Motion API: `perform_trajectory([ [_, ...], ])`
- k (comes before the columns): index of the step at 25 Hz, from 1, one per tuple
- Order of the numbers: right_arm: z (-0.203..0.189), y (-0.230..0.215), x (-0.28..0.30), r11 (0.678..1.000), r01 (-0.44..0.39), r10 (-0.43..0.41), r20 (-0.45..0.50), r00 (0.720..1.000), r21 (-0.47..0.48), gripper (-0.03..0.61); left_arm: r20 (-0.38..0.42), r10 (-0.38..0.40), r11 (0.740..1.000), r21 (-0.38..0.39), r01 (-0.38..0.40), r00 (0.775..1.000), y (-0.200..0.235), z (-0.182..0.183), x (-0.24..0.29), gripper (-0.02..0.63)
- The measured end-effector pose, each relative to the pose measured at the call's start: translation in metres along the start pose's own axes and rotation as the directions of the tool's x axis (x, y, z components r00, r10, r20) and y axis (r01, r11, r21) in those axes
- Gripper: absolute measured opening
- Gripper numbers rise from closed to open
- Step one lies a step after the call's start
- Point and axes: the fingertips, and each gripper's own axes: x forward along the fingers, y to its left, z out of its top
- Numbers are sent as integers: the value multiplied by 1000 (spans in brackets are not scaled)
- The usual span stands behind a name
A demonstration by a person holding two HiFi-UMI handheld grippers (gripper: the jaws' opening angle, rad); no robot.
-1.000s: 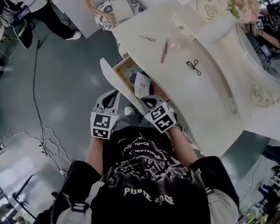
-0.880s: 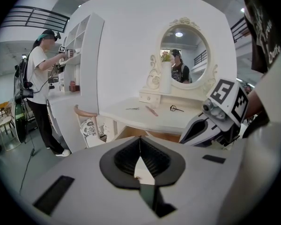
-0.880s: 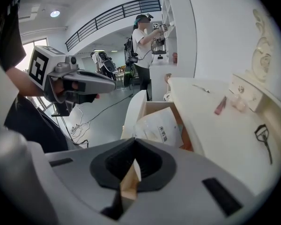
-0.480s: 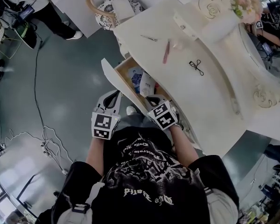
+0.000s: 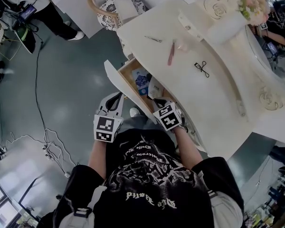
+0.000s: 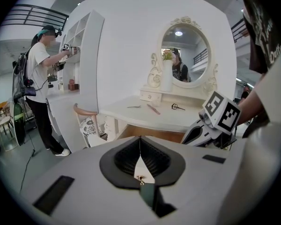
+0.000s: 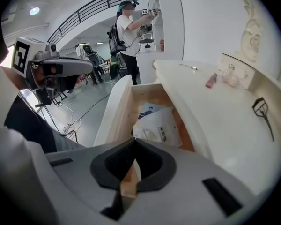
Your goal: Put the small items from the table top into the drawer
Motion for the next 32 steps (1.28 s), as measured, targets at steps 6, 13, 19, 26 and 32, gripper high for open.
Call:
perform_trajectory([
  [6,-6,-6,2,999,34,-33,-31,999,27,11,-7,-21,1000,2,21,1000,0,-2,4,17],
  [13,-14,-16,6,995,76,-72,-64,995,71,11,-12,-57,998,19,57,998,-6,-1,9,17],
  [19,-16,-25,5,989,113,-105,-75,992,101,11,-18,-87,996,34,87,996,-11,1,15,17],
  [26,-17,-33,7,980,153,-143,-89,986,130,12,-26,-102,993,56,104,994,-13,4,18,17],
  [32,-19,-36,10,975,163,-150,-94,984,152,12,-26,-110,992,60,111,994,-16,3,17,17],
])
